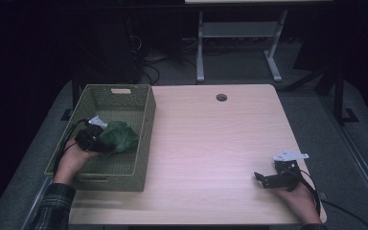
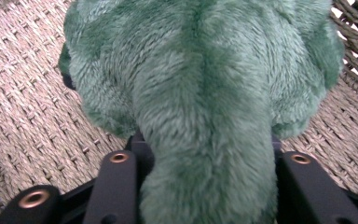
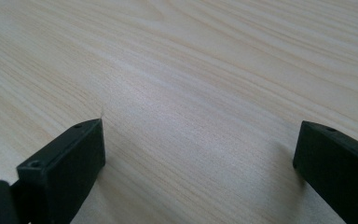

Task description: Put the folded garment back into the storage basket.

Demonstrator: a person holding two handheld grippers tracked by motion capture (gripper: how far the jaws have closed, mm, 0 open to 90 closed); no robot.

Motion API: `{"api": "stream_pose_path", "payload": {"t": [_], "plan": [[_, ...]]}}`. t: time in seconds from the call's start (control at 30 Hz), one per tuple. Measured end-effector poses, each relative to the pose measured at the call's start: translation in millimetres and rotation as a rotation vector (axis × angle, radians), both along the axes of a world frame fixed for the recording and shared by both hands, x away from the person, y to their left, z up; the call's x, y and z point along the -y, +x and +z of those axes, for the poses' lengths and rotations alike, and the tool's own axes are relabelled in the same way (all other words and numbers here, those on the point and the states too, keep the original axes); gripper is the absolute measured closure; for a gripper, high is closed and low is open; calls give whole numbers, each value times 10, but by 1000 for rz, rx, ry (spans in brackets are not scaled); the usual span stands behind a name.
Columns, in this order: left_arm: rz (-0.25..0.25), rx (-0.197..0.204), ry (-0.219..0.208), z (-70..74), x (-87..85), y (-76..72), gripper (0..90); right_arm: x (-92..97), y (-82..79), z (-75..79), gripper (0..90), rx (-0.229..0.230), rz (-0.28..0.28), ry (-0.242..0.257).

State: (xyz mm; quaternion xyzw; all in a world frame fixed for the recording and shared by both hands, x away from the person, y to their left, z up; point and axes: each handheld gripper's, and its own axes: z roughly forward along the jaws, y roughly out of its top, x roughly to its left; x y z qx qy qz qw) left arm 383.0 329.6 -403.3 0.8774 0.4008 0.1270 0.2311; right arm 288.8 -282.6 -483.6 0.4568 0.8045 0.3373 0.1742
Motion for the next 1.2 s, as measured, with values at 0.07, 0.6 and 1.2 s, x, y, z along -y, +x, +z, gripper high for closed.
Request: {"api": "stream_pose_path", "payload": {"t": [0.07, 0.6, 1.2], "plan": [[2, -7, -13, -20, 3, -1, 500, 0, 0, 0, 19, 0, 0, 0], [14, 61, -71, 52, -17, -3, 136, 0, 0, 0, 19, 0, 0, 0], [-31, 166, -166, 448, 342, -98, 136, 0, 0, 0, 19, 0, 0, 0]]}}
